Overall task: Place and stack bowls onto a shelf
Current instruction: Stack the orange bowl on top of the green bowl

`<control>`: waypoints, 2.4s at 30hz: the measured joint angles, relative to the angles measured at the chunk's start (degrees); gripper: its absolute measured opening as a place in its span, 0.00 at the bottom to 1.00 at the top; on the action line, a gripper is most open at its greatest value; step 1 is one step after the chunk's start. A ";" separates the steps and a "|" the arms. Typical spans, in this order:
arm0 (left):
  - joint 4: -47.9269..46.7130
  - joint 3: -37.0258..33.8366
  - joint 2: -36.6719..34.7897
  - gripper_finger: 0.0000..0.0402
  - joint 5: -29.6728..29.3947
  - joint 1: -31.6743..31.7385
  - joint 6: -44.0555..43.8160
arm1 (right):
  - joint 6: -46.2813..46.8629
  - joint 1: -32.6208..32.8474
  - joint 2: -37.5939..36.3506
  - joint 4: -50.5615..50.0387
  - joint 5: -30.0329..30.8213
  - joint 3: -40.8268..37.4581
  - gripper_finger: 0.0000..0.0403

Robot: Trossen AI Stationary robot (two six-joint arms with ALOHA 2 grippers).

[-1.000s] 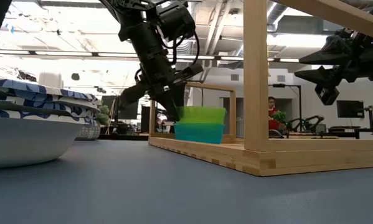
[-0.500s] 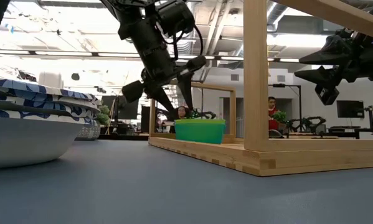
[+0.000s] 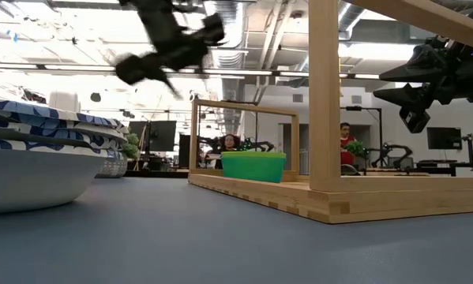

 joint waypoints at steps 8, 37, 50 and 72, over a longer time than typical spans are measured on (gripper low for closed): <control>-27.99 0.00 -12.63 0.46 -9.94 -5.28 -13.65 | -1.11 0.00 0.00 0.02 0.00 0.00 0.42; -30.01 -17.96 -14.60 0.46 1.22 -10.76 28.80 | -0.83 0.00 0.00 0.00 0.07 0.00 0.42; -26.64 -24.95 -14.60 0.46 0.74 -12.90 35.04 | -0.74 -0.02 0.00 0.00 0.11 0.02 0.42; -17.65 -33.44 -14.60 0.20 2.84 -12.87 31.70 | -0.76 -0.02 0.00 0.00 0.15 0.00 0.42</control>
